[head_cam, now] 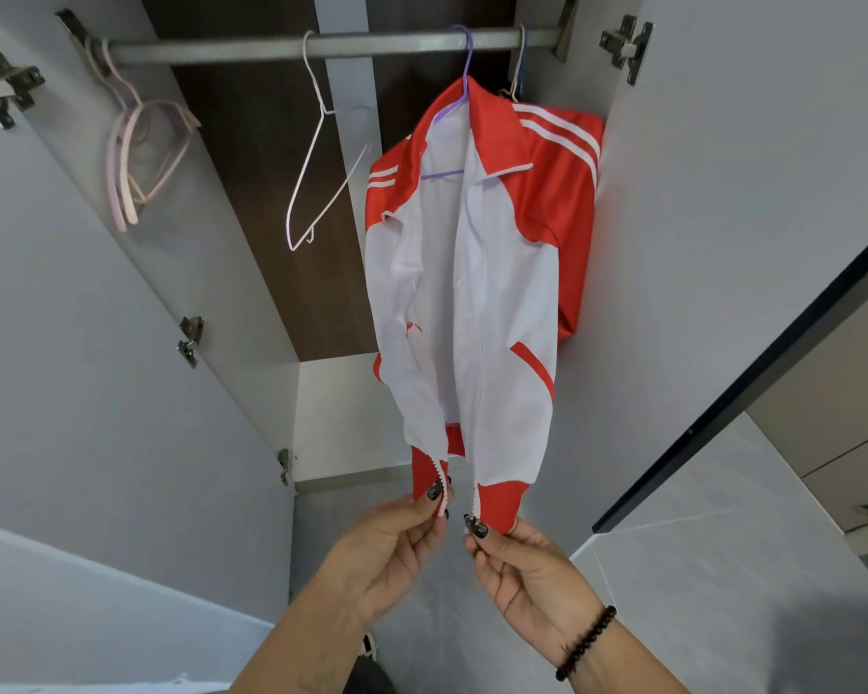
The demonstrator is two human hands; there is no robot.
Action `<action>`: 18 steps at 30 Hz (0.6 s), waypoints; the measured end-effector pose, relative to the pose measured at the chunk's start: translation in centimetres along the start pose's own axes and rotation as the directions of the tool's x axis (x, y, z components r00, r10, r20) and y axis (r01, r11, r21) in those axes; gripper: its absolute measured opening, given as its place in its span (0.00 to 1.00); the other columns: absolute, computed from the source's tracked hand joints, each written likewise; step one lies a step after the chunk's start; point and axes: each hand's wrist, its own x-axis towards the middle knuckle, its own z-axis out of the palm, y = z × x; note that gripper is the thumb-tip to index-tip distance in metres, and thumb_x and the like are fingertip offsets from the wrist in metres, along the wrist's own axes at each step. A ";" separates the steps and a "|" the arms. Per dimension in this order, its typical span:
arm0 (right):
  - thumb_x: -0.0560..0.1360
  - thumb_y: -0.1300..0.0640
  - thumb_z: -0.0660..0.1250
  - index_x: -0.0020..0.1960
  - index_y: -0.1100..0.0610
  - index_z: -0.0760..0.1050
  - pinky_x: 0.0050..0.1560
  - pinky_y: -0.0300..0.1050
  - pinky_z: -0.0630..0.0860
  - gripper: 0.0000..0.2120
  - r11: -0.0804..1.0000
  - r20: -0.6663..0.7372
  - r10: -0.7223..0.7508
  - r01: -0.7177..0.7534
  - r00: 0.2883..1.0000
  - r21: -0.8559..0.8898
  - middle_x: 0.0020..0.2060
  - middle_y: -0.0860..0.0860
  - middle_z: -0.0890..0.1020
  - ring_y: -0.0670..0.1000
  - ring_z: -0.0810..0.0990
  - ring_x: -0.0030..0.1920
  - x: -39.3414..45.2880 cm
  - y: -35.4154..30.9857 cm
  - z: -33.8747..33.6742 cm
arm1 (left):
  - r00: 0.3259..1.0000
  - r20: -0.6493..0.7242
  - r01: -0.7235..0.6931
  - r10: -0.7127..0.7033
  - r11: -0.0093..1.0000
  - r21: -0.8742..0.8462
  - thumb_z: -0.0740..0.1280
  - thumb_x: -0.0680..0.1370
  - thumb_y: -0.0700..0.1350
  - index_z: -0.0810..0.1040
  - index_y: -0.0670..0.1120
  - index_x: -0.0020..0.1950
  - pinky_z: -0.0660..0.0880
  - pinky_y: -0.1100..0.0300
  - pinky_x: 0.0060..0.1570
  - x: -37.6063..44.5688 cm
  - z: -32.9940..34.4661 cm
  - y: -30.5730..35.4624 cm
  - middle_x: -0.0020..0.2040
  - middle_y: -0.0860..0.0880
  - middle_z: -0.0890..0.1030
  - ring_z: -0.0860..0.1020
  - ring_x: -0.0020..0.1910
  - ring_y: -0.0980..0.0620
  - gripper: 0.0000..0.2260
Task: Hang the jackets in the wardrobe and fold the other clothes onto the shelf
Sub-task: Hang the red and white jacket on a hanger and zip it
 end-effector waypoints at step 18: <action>0.62 0.70 0.69 0.41 0.62 0.85 0.34 0.39 0.81 0.10 0.969 0.027 -0.223 0.219 0.974 0.113 0.37 0.57 0.84 0.50 0.83 0.34 -3.0 0.4 3.0 | 0.946 0.006 -0.317 0.323 0.925 0.211 0.79 0.61 0.43 0.85 0.46 0.53 0.76 0.60 0.45 -2.5 3.8 0.2 0.52 0.45 0.85 0.83 0.44 0.54 0.20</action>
